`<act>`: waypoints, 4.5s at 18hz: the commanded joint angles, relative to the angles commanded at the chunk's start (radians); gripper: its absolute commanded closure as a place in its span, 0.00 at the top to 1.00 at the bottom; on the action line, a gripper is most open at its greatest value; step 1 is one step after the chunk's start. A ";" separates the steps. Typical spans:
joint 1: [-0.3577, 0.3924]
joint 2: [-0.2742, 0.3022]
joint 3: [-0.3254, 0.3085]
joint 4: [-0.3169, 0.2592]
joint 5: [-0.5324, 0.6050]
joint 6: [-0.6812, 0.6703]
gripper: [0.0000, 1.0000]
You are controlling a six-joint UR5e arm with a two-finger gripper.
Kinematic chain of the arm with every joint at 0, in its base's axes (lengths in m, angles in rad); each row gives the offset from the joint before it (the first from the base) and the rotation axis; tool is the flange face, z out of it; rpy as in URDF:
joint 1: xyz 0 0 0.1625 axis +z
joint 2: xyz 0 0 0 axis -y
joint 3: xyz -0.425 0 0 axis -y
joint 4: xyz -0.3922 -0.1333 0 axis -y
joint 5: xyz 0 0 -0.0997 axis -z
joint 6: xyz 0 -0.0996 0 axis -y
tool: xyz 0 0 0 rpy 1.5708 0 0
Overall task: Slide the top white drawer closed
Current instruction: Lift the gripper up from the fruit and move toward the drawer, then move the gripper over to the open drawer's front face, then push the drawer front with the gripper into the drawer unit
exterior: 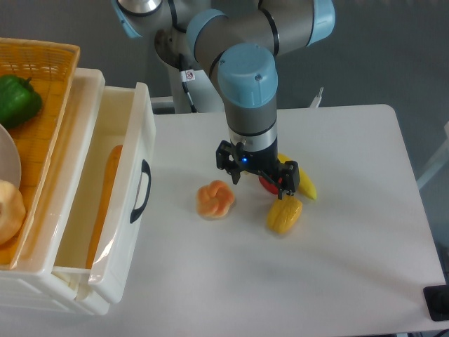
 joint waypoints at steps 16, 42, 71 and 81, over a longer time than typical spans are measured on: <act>-0.051 -0.041 -0.034 -0.003 -0.004 -0.279 1.00; -0.140 -0.094 -0.037 -0.005 -0.172 -0.342 1.00; -0.219 -0.084 -0.034 -0.006 -0.207 -0.394 1.00; -0.233 -0.087 -0.032 -0.006 -0.207 -0.393 1.00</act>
